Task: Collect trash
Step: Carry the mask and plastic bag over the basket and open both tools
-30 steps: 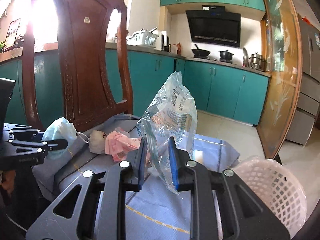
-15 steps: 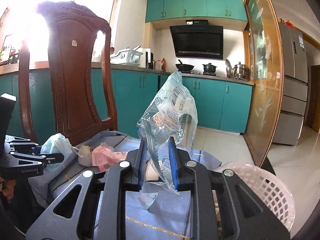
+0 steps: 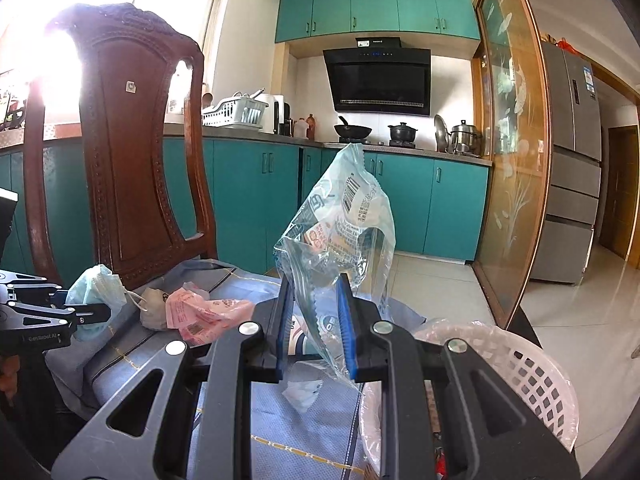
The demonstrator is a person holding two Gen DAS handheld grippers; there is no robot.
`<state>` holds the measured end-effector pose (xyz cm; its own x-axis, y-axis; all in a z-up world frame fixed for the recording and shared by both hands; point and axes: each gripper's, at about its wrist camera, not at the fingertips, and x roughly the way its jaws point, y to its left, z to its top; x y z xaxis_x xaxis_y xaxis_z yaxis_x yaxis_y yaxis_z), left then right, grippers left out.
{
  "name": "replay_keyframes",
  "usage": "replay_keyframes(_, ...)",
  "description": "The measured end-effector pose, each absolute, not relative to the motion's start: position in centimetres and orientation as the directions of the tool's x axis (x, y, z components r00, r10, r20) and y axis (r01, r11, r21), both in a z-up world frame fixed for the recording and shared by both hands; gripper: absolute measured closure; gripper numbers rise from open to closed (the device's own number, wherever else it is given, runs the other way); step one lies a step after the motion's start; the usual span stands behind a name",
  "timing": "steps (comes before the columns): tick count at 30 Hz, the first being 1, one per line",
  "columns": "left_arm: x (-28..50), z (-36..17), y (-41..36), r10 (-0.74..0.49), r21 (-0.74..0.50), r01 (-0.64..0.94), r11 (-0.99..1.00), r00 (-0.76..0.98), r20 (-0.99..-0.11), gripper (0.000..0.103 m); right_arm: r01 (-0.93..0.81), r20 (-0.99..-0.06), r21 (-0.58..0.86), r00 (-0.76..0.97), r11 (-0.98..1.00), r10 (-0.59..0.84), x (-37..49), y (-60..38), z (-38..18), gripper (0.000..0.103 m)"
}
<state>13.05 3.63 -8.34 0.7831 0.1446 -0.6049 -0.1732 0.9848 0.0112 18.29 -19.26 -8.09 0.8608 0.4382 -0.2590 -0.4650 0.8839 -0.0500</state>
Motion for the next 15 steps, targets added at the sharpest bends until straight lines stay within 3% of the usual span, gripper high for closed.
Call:
replay_keyframes(10,13.1,-7.8,3.3,0.131,0.003,-0.16,0.987,0.793,-0.595,0.074,-0.394,-0.251,-0.079,0.897,0.916,0.364,18.4,-20.3,-8.1,0.081)
replay_keyframes(15,13.8,-5.9,2.8,0.039,-0.06,-0.089,0.994,0.82,-0.571,0.074,-0.303,-0.228,-0.03,0.93,0.953,0.288,19.1,-24.6,-7.3,0.081)
